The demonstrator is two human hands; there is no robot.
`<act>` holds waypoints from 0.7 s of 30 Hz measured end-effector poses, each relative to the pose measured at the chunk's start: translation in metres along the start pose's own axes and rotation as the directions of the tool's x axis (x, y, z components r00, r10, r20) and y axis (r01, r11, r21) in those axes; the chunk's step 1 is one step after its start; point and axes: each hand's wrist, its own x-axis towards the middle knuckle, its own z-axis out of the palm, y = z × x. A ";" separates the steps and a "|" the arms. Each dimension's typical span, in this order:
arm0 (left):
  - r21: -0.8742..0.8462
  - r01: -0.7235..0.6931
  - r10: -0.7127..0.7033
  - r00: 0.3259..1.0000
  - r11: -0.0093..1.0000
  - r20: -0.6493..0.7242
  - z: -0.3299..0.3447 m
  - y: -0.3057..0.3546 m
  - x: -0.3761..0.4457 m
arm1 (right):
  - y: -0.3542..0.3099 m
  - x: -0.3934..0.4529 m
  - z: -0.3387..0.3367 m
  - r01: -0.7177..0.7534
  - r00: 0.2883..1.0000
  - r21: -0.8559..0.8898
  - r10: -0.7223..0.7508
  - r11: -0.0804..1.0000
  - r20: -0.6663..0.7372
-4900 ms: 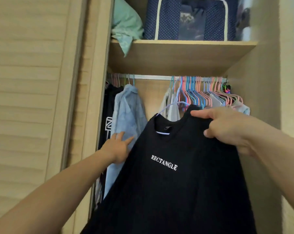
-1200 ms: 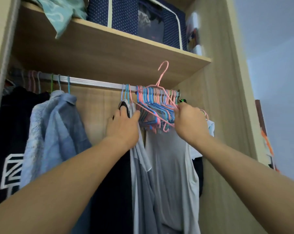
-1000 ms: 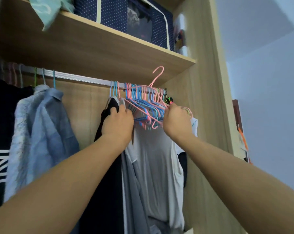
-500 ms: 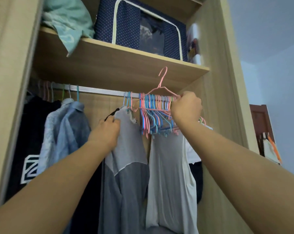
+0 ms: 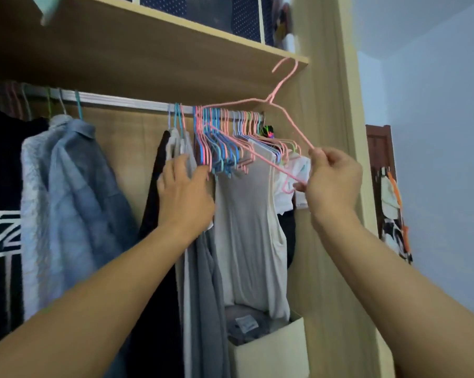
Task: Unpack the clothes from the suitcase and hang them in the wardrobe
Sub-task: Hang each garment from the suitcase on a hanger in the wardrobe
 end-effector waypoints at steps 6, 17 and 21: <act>-0.745 0.391 -0.189 0.919 0.541 0.345 0.015 0.089 -0.038 | 0.033 -0.012 -0.107 -0.194 0.981 0.182 0.186 0.964 0.060; -0.431 0.892 0.034 0.439 -0.138 0.898 0.035 0.320 -0.304 | 0.148 -0.206 -0.507 -0.617 0.685 -0.329 0.694 0.715 0.223; 0.002 0.995 0.252 -0.028 0.105 0.967 0.046 0.443 -0.471 | 0.164 -0.246 -0.665 -0.845 0.411 -0.352 0.910 0.403 0.056</act>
